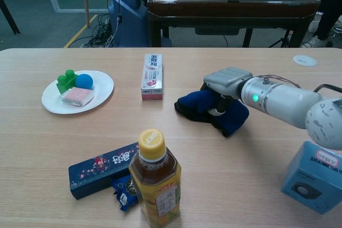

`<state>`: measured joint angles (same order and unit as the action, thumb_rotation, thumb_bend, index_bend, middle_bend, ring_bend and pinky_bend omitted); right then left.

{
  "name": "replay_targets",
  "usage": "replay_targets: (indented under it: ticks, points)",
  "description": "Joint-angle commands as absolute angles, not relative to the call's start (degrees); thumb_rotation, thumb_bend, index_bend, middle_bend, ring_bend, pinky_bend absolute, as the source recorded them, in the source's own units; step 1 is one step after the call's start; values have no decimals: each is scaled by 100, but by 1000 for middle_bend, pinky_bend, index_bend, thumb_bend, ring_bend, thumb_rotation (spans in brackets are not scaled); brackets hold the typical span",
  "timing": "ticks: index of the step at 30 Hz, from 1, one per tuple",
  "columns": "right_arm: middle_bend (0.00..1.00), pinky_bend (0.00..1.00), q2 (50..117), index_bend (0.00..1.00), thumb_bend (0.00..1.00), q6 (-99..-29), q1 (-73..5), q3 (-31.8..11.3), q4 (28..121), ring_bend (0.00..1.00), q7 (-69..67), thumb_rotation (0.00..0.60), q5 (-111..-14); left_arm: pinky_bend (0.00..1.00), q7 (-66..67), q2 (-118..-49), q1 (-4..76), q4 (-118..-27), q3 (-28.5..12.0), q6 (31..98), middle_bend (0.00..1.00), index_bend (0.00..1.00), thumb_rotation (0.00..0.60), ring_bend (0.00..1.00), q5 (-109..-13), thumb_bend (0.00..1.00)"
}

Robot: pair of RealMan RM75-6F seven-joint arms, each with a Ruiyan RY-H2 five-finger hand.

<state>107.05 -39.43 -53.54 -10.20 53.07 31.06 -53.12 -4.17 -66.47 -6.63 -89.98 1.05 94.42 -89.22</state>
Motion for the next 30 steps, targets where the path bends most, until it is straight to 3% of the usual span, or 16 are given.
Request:
replay_targets:
  ticks: [1,12,30]
  points:
    - [558,667,10718,690,548,-3919,-5364,-1091,5089,562,3170,600,-5146,13,-451,-6639,-659,-9015,108,9445,0,99,600,21,-8939,168]
    - [558,667,10672,690,547,-3806,-5437,-1245,4728,562,3203,600,-4956,12,-470,-6632,-665,-9024,112,9453,0,99,600,21,-8952,168]
    - [558,667,10584,691,547,-3755,-5494,-999,6106,561,2583,600,-5795,13,-487,-6608,-716,-9025,129,9500,0,99,600,21,-8954,168]
